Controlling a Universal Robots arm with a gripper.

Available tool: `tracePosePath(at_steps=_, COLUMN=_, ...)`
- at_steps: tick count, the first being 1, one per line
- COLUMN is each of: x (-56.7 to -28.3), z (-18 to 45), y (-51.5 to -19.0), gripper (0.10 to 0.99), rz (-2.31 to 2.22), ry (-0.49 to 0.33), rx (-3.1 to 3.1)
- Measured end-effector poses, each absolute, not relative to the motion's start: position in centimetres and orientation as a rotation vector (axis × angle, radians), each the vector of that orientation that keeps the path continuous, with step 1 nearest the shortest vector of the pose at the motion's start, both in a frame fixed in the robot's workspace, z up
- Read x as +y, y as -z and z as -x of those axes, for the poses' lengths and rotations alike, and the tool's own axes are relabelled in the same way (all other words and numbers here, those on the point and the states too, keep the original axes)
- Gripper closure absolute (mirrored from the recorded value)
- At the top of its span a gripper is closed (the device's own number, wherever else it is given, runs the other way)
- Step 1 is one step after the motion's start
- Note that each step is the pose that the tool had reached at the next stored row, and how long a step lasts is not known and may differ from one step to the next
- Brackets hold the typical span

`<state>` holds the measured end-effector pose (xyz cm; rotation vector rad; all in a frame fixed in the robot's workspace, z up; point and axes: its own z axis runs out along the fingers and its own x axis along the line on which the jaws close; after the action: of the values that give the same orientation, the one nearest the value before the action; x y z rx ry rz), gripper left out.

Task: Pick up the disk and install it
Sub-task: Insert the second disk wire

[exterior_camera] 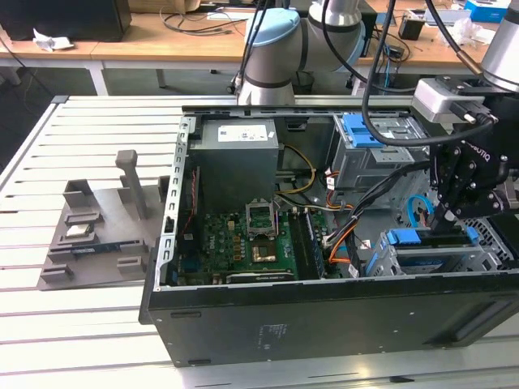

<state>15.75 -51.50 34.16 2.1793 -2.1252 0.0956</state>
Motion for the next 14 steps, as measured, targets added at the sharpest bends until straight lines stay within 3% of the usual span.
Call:
tracePosePath(at_steps=6, x=-51.5, z=-15.7, y=-34.1, gripper=0.973, rz=-2.179, ry=-0.095, rx=-2.125)
tracePosePath(at_steps=7, x=-51.5, z=-15.7, y=-34.1, gripper=0.906, rz=-2.179, ry=-0.095, rx=-2.125)
tracePosePath(at_steps=14, x=-50.9, z=-15.7, y=-36.3, gripper=0.906, rz=-2.178, ry=-0.102, rx=-2.124)
